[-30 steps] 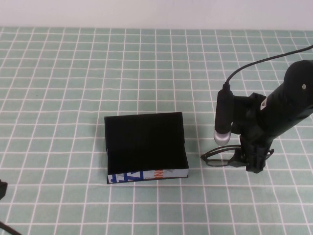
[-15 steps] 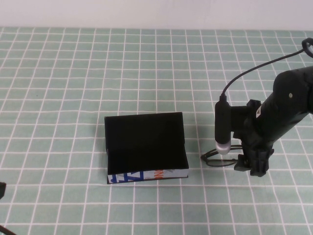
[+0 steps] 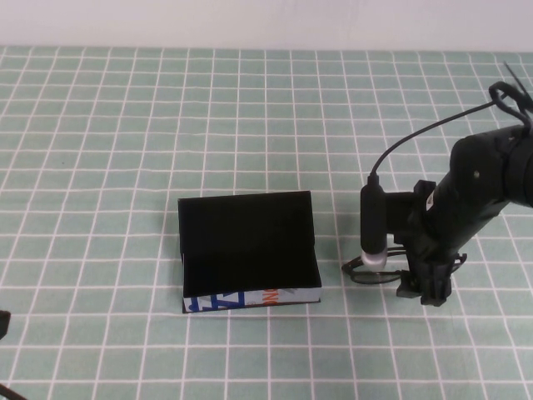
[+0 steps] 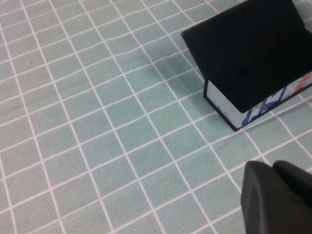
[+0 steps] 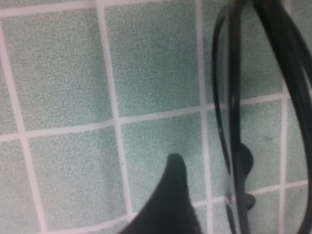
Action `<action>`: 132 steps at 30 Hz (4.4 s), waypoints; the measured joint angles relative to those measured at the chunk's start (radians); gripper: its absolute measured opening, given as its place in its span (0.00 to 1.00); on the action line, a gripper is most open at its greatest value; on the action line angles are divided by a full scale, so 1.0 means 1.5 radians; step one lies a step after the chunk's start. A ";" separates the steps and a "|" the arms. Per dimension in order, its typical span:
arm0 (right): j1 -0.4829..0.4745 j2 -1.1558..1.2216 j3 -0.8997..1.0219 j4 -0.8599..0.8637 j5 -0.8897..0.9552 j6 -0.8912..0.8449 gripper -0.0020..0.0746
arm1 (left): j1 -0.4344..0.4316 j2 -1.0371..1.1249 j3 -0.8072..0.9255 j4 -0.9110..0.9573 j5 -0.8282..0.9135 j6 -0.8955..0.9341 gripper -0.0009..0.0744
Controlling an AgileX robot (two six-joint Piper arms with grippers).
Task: Return glasses to glasses case
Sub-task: Pick up the glasses from the table, then place the glasses in the glasses case
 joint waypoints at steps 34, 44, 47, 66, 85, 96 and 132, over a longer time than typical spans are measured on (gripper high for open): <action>0.000 0.008 0.000 -0.032 -0.012 0.035 0.42 | 0.000 0.000 0.000 0.003 0.003 0.000 0.01; 0.000 -0.025 0.000 -0.031 -0.004 0.047 0.42 | 0.000 0.000 0.000 0.003 -0.001 0.000 0.01; 0.000 -0.025 0.000 -0.030 -0.001 0.050 0.42 | 0.000 0.000 0.000 0.004 -0.001 0.000 0.01; 0.011 -0.050 -0.022 0.004 0.013 0.052 0.41 | 0.000 0.000 0.000 0.004 -0.001 0.000 0.01; 0.190 -0.042 -0.169 0.045 0.063 0.052 0.41 | 0.000 0.000 0.000 0.004 -0.001 0.000 0.01; 0.235 0.038 -0.216 0.032 0.063 0.052 0.41 | 0.000 0.000 0.000 0.004 -0.001 0.000 0.01; 0.250 0.112 -0.262 0.011 0.061 0.115 0.55 | 0.000 0.000 0.000 0.003 0.009 0.000 0.01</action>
